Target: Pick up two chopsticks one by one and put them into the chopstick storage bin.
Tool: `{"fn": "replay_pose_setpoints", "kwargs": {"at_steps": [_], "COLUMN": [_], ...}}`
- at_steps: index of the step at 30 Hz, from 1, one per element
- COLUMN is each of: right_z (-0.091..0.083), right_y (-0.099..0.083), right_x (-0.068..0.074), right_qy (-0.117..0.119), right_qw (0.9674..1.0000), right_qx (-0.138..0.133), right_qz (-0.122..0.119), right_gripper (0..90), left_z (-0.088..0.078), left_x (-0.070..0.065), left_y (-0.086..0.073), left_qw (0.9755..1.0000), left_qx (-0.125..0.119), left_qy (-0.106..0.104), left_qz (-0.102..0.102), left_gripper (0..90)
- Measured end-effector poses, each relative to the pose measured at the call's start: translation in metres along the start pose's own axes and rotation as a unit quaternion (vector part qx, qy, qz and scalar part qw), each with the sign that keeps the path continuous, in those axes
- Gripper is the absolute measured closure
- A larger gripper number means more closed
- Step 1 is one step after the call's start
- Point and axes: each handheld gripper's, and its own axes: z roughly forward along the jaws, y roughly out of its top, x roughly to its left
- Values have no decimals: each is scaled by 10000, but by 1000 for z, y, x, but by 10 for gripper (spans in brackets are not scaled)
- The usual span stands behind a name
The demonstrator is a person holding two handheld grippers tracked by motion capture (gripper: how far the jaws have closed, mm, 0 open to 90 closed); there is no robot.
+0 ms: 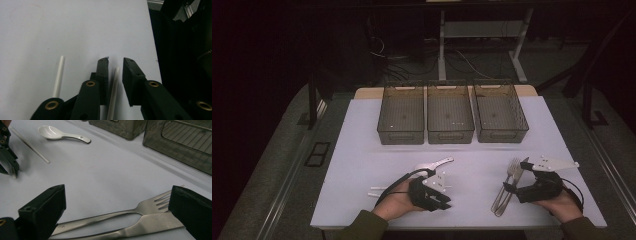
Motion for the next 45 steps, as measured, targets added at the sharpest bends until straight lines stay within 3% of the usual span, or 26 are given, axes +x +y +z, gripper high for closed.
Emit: {"fn": "replay_pose_setpoints", "kwargs": {"at_steps": [3, 9, 12, 19, 21, 25, 27, 31, 33, 36, 41, 45], "right_z": [0, 0, 0, 0, 0, 0, 0, -1, -1, -1, -1, 0], "right_y": [0, 0, 0, 0, 0, 0, 0, 0, 0, 0, 0, 0], "right_x": [0, 0, 0, 0, 0, 0, 0, 0, 0, 0, 0, 0], "right_qy": [-6, -3, -2, -6, -5, 5, 4, 0, 0, 6, 10, 21], "right_qw": [10000, 10000, 10000, 10000, 10000, 10000, 10000, 10000, 10000, 10000, 10000, 10000], "right_qx": [-5, -3, -2, 7, 2, 3, -1, -3, -6, -10, -6, -2], "right_qz": [7, 3, 4, -6, -4, -3, -6, -6, 0, -1, 4, 1], "right_gripper": [14, 14, 14, 14, 14, 14, 14, 14, 14, 13, 14, 14], "left_z": [3, 4, 4, 9, 13, 13, 12, -6, -18, -37, -63, -75], "left_x": [0, 1, 3, 19, 21, 22, 21, 16, 12, 9, 3, -1], "left_y": [-1, -1, 0, 10, 11, 10, 10, 7, 1, -12, -40, -64], "left_qw": [9999, 9999, 10000, 9982, 9979, 9980, 9980, 9973, 9962, 9956, 9925, 9899], "left_qx": [108, 72, 22, -113, -18, -64, -115, -513, -587, -584, -634, -579], "left_qy": [13, 29, 92, 556, 623, 580, 566, 392, 449, 578, 828, 1001], "left_qz": [65, 88, -4, -195, -199, -245, -265, -362, -469, -460, -636, -826], "left_gripper": [797, 848, 851, 852, 852, 844, 762, 697, 683, 653, 645, 662]}}
